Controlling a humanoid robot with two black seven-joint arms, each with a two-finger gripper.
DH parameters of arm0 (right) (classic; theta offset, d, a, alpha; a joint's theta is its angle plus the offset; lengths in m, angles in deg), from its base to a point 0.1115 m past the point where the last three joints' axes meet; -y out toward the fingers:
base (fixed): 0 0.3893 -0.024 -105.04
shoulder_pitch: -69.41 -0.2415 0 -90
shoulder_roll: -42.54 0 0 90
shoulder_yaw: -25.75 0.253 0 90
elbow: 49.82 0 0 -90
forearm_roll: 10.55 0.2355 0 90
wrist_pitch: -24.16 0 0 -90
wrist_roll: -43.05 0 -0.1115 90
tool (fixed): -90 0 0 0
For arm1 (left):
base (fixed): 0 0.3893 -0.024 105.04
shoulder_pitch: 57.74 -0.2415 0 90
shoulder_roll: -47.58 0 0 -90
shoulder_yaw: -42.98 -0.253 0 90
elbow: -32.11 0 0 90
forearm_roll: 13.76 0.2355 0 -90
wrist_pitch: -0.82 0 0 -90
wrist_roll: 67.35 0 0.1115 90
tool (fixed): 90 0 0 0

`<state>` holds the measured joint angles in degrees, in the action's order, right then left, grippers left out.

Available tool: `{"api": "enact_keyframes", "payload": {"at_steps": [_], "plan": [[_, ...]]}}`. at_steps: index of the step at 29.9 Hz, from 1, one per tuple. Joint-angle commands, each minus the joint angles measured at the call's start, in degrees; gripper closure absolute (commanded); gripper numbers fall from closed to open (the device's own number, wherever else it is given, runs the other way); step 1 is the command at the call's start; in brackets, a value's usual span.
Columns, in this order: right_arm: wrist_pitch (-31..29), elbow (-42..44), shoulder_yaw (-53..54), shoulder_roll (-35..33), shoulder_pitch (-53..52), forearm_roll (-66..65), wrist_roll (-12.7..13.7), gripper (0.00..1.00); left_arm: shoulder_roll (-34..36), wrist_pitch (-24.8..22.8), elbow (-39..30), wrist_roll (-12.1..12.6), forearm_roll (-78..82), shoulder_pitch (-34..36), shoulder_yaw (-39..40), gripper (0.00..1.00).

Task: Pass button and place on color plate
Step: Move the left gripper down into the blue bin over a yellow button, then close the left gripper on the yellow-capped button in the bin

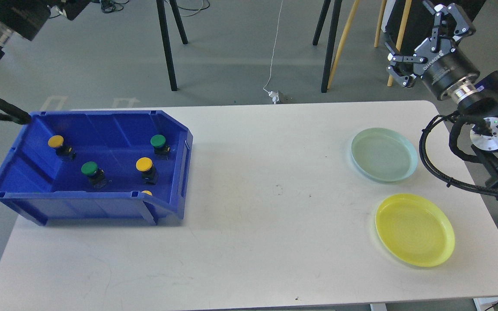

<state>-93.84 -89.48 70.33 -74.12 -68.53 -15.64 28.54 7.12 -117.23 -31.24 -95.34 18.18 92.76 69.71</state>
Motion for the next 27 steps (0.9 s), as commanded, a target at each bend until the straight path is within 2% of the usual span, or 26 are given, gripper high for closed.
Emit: {"api": "enact_keyframes", "payload": {"at_steps": [1, 4, 6, 8, 12, 15, 19, 27], "plan": [[0.00, -0.07, -0.11, -1.64, 1.09, -0.01, 0.01, 0.00, 5.21, 0.05, -5.46, -0.01, 15.66, 13.29, -20.34, 0.01], [0.00, -0.16, -0.19, -2.87, 1.61, 0.08, 0.01, 0.00, 4.34, 0.05, -5.65, -0.01, 26.56, 23.58, -38.10, 0.01], [0.00, -0.16, -0.19, -3.39, 1.97, 0.08, 0.01, 0.00, 0.92, 0.05, -5.03, -0.01, 34.65, 28.25, -47.70, 0.01], [0.00, -0.07, -0.19, -3.57, 2.05, -0.01, 0.01, 0.00, -3.21, 0.05, -3.55, -0.01, 40.02, 30.46, -55.79, 0.02], [0.00, -0.07, -0.11, -3.66, 3.28, 0.08, 0.01, 0.00, -12.87, 0.05, 5.93, -0.01, 42.94, 30.12, -66.70, 0.02], [0.00, -0.07, -0.02, -3.75, 3.99, 0.08, 0.01, 0.00, -17.37, 0.05, 10.43, -0.01, 42.95, 28.98, -69.09, 0.02], [0.00, -0.16, -0.02, -4.27, 4.52, 0.08, 0.01, 0.00, -18.26, 0.05, 12.37, -0.01, 42.95, 26.17, -69.01, 0.02], [0.00, -0.16, -0.02, -4.28, 4.60, 0.08, 0.01, 0.00, -23.61, 0.05, 22.65, -0.01, 43.03, 19.66, -68.31, 0.02]]}}
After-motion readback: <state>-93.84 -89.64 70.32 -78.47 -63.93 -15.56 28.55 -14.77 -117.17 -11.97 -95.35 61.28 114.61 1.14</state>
